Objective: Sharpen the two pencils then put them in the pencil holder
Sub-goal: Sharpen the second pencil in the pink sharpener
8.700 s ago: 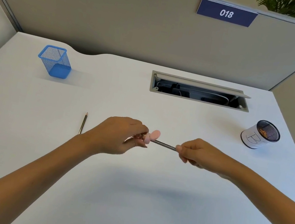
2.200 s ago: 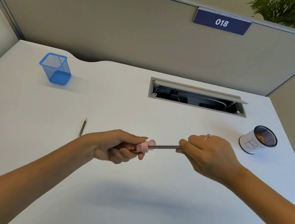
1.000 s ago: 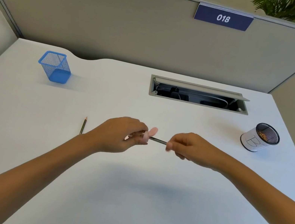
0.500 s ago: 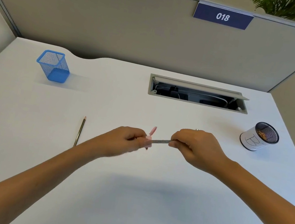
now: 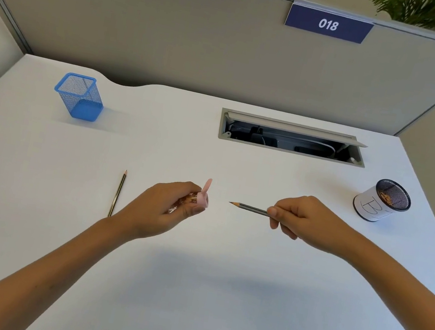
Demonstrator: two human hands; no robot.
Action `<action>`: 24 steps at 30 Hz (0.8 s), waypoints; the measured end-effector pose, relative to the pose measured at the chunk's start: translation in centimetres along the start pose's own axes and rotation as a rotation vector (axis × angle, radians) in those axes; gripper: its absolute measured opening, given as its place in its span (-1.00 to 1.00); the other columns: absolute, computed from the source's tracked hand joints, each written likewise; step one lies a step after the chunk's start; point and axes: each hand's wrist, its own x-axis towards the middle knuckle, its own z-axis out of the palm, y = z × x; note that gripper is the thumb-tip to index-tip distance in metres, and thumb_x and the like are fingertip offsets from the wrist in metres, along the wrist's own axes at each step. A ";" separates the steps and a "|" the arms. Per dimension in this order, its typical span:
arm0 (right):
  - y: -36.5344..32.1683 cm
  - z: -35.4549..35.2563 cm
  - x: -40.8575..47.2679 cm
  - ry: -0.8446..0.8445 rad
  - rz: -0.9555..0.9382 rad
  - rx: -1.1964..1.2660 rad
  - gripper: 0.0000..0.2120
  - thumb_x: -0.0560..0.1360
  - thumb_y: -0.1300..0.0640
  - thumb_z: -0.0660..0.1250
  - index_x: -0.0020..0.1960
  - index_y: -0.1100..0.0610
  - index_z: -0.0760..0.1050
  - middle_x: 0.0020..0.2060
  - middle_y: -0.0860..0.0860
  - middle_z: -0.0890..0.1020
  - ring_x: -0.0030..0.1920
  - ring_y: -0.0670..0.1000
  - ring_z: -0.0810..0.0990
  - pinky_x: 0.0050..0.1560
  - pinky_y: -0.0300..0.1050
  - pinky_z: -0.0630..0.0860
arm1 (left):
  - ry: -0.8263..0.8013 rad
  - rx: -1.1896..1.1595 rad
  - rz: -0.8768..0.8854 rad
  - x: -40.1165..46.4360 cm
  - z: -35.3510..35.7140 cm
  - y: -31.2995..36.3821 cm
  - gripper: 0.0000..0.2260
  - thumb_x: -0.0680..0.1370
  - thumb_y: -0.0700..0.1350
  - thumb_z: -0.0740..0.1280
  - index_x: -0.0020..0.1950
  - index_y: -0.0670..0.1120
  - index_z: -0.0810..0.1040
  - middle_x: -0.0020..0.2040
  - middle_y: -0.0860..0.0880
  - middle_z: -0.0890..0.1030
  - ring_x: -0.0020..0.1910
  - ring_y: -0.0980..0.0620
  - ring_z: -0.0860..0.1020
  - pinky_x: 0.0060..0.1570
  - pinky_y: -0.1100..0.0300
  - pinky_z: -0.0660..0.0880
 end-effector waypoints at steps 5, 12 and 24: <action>-0.2 0.2 -0.3 0.041 -0.041 -0.001 -0.69 0.59 -0.05 0.20 -0.26 -0.01 0.56 -0.52 -0.08 0.53 -0.50 -0.15 0.37 -0.41 -0.31 0.29 | 0.002 -0.129 -0.034 0.3 0.5 1.2 -0.81 0.63 0.12 0.22 0.00 0.06 0.56 -0.25 0.13 0.54 -0.34 0.12 0.38 -0.29 0.29 0.32; -0.3 0.2 -0.5 0.106 -0.096 -0.067 -0.82 0.53 -0.04 0.31 -0.19 0.00 0.58 -0.43 -0.07 0.60 -0.44 -0.16 0.46 -0.41 -0.33 0.34 | -0.025 -0.193 -0.052 0.4 0.4 1.7 -0.78 0.62 0.13 0.22 0.00 0.05 0.58 -0.22 0.01 0.56 -0.34 0.14 0.35 -0.28 0.27 0.31; 0.5 1.9 -0.3 0.220 -0.146 0.060 -0.91 0.45 0.04 0.44 -0.21 -0.02 0.56 -0.24 -0.09 0.58 -0.22 -0.13 0.53 -0.23 -0.36 0.41 | 0.033 -0.431 -0.140 0.1 2.0 3.0 -0.78 0.62 0.11 0.22 0.03 0.02 0.58 -0.29 0.00 0.53 -0.27 0.11 0.50 -0.26 0.31 0.42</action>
